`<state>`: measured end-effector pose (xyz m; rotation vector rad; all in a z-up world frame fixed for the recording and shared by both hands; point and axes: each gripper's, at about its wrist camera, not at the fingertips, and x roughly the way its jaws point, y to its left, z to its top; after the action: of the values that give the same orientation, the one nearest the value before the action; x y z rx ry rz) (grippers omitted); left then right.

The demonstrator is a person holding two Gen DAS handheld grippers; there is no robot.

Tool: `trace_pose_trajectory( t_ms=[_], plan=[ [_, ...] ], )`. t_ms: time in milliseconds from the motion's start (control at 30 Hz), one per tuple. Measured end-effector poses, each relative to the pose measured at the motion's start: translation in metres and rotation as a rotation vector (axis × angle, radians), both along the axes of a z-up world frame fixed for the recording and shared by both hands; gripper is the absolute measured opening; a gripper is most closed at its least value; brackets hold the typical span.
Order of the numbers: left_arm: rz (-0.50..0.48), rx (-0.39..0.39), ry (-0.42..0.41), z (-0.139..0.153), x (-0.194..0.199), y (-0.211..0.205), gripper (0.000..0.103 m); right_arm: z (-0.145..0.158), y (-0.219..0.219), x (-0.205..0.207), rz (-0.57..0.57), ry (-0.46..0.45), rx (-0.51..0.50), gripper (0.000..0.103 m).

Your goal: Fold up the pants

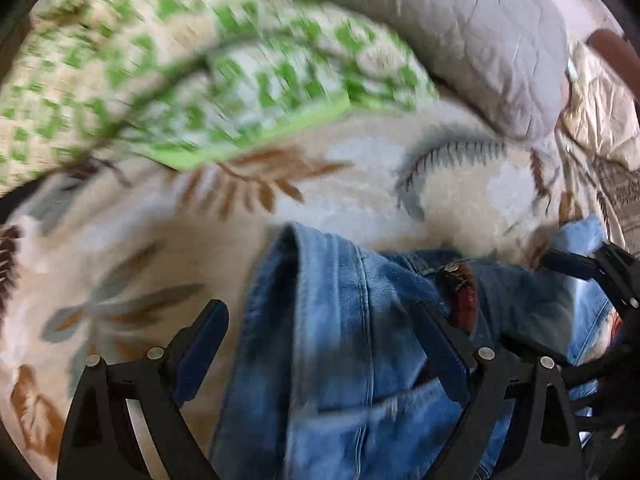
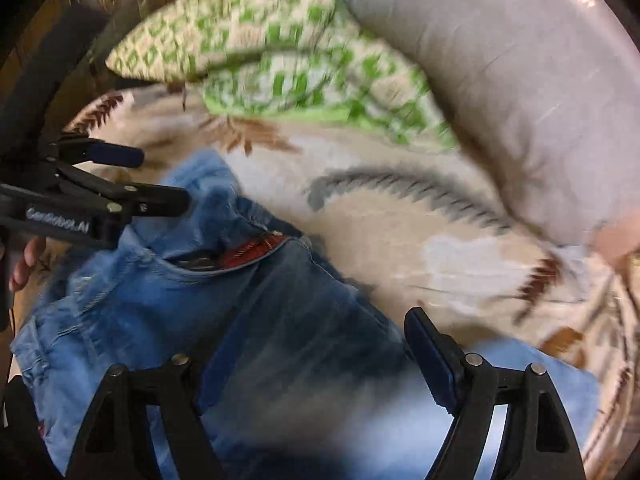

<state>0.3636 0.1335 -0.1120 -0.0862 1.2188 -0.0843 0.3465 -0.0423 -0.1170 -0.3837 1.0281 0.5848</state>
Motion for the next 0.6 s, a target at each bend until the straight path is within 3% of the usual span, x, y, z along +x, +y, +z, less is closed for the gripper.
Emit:
trace_pose_trajectory(
  t_ms=[33,67,100,133,167,200,267,400,467,533,567,600],
  plan=[
    [-0.015,-0.009,0.014,-0.007,0.002,-0.001,0.089,-0.009,0.003,0.005,0.008,0.018,-0.017,0.083],
    [-0.054,-0.038,0.003,-0.012,0.003,-0.001,0.055,-0.02,0.004,0.01,0.017,0.042,-0.037,0.083],
    [-0.082,-0.033,-0.006,-0.014,0.002,-0.001,0.035,-0.029,0.007,0.014,0.034,0.075,-0.041,0.083],
    [-0.099,-0.027,-0.02,-0.013,0.0,0.001,0.033,-0.033,0.008,0.015,0.043,0.087,-0.033,0.082],
    [-0.111,-0.049,-0.032,-0.011,-0.002,0.007,0.024,-0.031,0.008,0.016,0.056,0.087,0.0,0.071],
    [-0.112,-0.068,-0.04,-0.007,-0.003,0.013,0.014,-0.028,0.009,0.016,0.087,0.097,0.034,0.045],
    [-0.081,-0.09,-0.079,0.007,-0.007,0.028,0.01,-0.019,0.018,0.017,0.105,0.057,0.018,0.015],
    [0.049,-0.063,-0.195,0.045,-0.013,0.063,0.01,0.013,0.044,0.022,0.117,-0.057,0.055,0.013],
    [0.054,-0.027,-0.173,0.044,-0.008,0.072,0.014,0.024,0.06,0.027,0.108,-0.09,0.092,0.013],
    [0.024,-0.003,-0.089,0.028,0.001,0.072,0.037,0.021,0.072,0.033,0.079,-0.113,0.065,0.016],
    [0.047,0.044,-0.069,0.021,0.001,0.074,0.061,0.013,0.077,0.038,0.049,-0.087,0.03,0.028],
    [0.08,0.075,-0.079,0.02,-0.002,0.076,0.082,0.006,0.076,0.041,0.017,-0.065,0.007,0.048]
  ],
)
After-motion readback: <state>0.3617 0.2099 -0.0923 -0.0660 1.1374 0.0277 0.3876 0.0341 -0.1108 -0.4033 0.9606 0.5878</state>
